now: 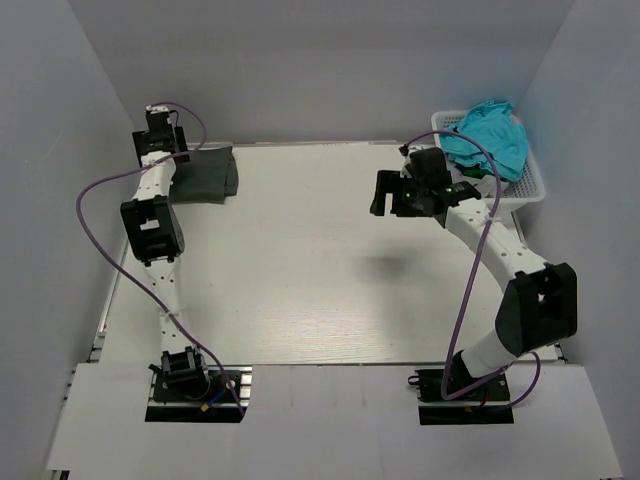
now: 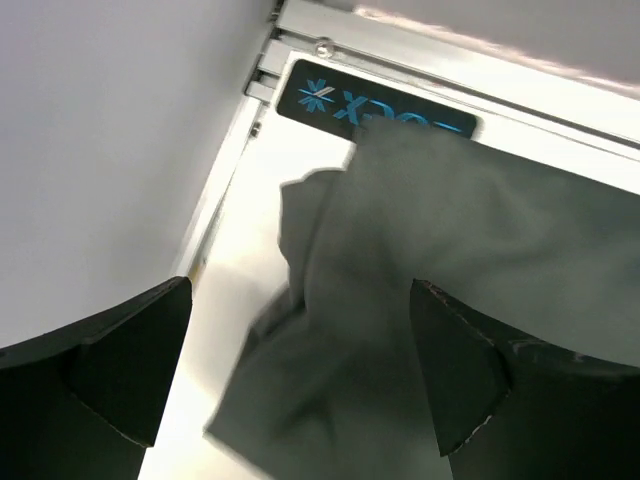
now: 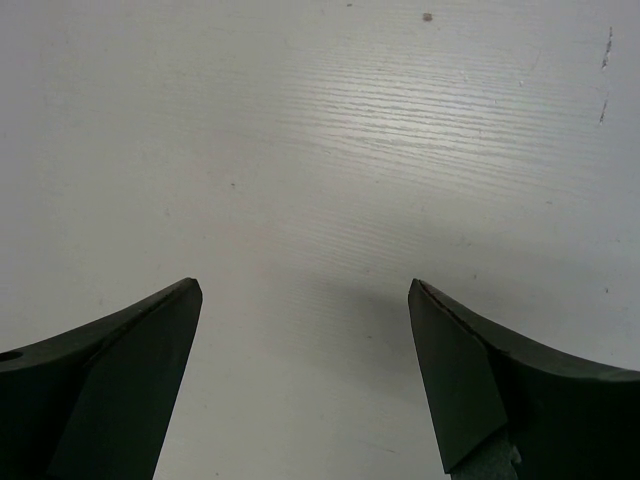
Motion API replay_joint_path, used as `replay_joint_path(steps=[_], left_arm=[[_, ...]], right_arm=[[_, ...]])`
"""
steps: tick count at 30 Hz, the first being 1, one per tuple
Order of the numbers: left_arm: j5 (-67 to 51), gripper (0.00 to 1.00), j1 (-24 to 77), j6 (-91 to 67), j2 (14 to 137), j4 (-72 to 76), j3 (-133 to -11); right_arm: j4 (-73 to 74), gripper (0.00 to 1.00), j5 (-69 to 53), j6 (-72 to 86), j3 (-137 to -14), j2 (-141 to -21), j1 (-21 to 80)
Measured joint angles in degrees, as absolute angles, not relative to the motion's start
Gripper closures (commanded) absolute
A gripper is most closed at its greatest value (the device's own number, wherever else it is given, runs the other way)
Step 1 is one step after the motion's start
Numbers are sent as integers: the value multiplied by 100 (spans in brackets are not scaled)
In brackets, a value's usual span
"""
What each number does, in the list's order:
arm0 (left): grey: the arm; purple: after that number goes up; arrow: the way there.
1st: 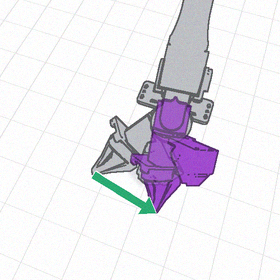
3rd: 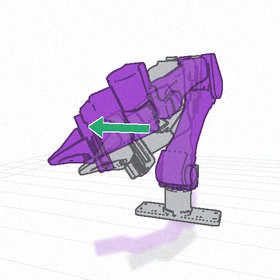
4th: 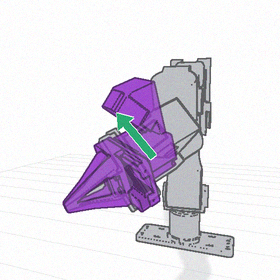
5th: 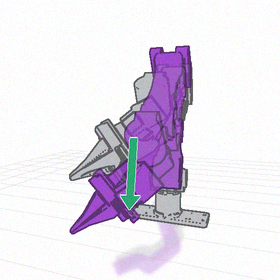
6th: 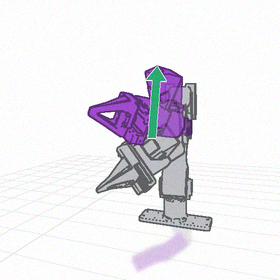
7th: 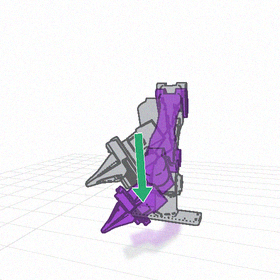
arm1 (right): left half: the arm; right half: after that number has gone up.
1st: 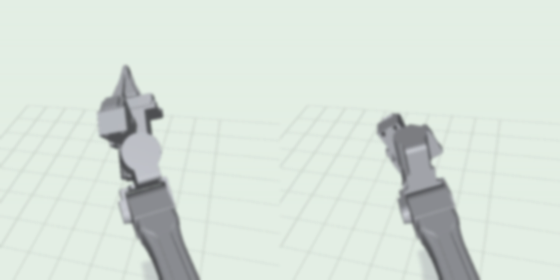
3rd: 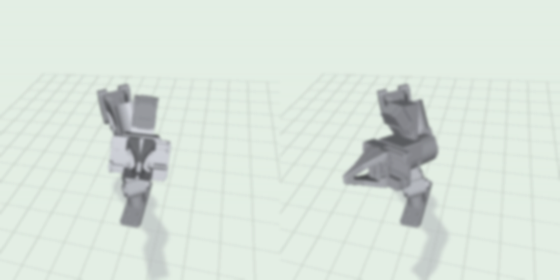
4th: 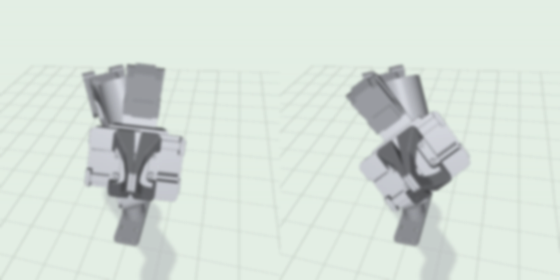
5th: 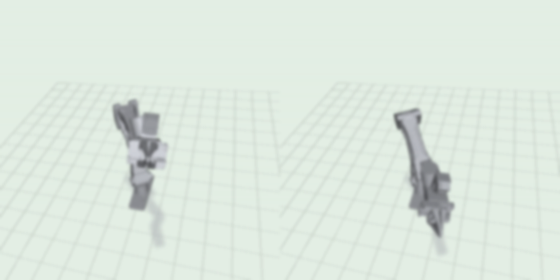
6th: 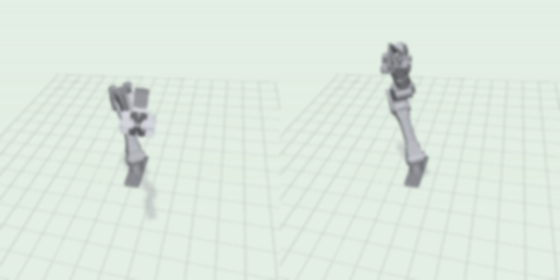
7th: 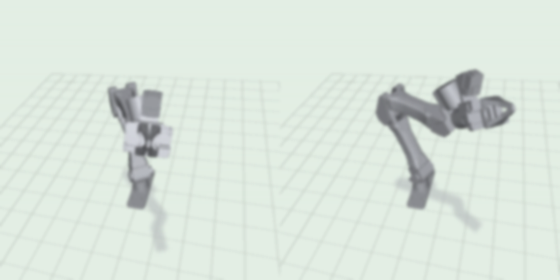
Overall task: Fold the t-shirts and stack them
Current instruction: Put the neatly folded tshirt into the corner of the board with the left arm
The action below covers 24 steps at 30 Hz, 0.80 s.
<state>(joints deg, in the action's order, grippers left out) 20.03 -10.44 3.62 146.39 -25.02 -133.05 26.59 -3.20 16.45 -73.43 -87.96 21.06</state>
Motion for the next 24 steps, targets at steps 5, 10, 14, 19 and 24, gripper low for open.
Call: replay_joint_path(steps=[5, 10, 14, 19, 24], left_arm=[[1431, 0, -969, -128, 13356, -2838, -12202], [497, 0, -679, -893, 11072, -2626, -9719], [45, 0, -228, -1474, 9445, -2495, -7985], [-777, 0, 609, -2327, 6949, -2062, -5172], [-805, 0, 923, -2657, 5107, -2873, -4584]], right_arm=[[2362, 10, -386, 1796, -6847, -8274, 2106], [2231, 10, -379, 1997, -6281, -7446, 2099], [2097, 10, -336, 2110, -5647, -6630, 2099], [1767, 10, -379, 2228, -4353, -5559, 2099], [1568, 10, -493, 2429, -3350, -4862, 2102]])
